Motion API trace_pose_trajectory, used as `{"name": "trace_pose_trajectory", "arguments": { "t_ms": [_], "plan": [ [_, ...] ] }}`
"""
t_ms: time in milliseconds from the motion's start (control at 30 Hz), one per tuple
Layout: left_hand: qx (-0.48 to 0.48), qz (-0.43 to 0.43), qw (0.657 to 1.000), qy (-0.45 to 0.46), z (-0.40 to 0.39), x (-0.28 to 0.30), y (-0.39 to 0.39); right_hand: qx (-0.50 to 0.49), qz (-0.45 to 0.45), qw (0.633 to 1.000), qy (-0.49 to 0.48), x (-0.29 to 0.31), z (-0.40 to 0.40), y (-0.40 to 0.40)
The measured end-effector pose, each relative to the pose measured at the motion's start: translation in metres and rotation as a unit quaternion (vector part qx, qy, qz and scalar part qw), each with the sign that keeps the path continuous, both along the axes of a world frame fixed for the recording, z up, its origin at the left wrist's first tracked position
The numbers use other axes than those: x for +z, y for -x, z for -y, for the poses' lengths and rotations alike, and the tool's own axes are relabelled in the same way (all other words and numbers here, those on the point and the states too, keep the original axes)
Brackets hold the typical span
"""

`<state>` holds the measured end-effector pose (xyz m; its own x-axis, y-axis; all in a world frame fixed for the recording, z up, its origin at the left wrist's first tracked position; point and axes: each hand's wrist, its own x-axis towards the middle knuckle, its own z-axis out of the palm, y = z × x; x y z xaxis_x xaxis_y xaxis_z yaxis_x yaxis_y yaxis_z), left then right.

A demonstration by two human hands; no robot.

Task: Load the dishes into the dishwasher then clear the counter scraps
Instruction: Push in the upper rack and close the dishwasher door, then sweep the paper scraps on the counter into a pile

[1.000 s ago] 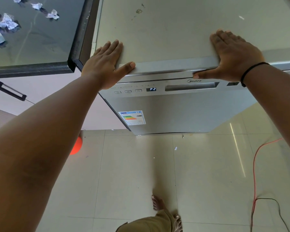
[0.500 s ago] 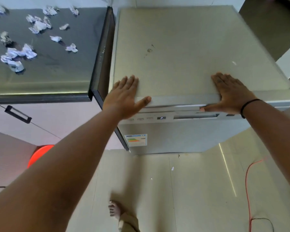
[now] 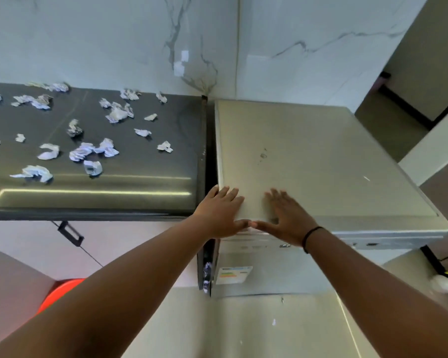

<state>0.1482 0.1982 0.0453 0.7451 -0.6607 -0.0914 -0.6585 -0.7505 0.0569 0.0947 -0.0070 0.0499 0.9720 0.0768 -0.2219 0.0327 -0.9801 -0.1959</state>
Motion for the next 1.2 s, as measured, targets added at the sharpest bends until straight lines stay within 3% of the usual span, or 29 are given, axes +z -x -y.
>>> {"name": "trace_pose_trajectory", "arguments": {
  "t_ms": [200, 400, 533, 700, 800, 933, 1067, 1200],
  "plan": [
    [0.133, 0.028, 0.990, 0.030, -0.092, 0.014, -0.037, 0.107, 0.057, 0.993, -0.013, 0.016, -0.078, -0.058],
    [0.290, 0.093, 0.950, 0.071, -0.190, 0.017, -0.054, 0.152, 0.095, 0.984, -0.021, 0.014, -0.137, -0.127],
    [0.438, 0.085, 0.894, 0.050, -0.257, 0.023, -0.054, 0.130, 0.076, 0.989, -0.011, -0.002, -0.172, -0.168],
    [0.613, 0.021, 0.789, 0.040, -0.329, 0.019, -0.046, 0.126, 0.052, 0.990, -0.045, -0.012, -0.224, -0.229],
    [0.630, -0.019, 0.774, 0.055, -0.347, 0.010, -0.048, 0.144, 0.043, 0.987, -0.050, -0.012, -0.241, -0.249],
    [0.594, -0.025, 0.799, 0.089, -0.361, -0.001, -0.078, 0.195, 0.046, 0.976, -0.085, -0.011, -0.262, -0.273],
    [0.487, -0.044, 0.868, 0.088, -0.381, -0.001, -0.124, 0.267, 0.046, 0.955, -0.121, -0.008, -0.293, -0.282],
    [0.351, -0.041, 0.932, 0.083, -0.398, -0.003, -0.168, 0.276, 0.050, 0.955, -0.102, -0.010, -0.340, -0.276]
  ]
}}
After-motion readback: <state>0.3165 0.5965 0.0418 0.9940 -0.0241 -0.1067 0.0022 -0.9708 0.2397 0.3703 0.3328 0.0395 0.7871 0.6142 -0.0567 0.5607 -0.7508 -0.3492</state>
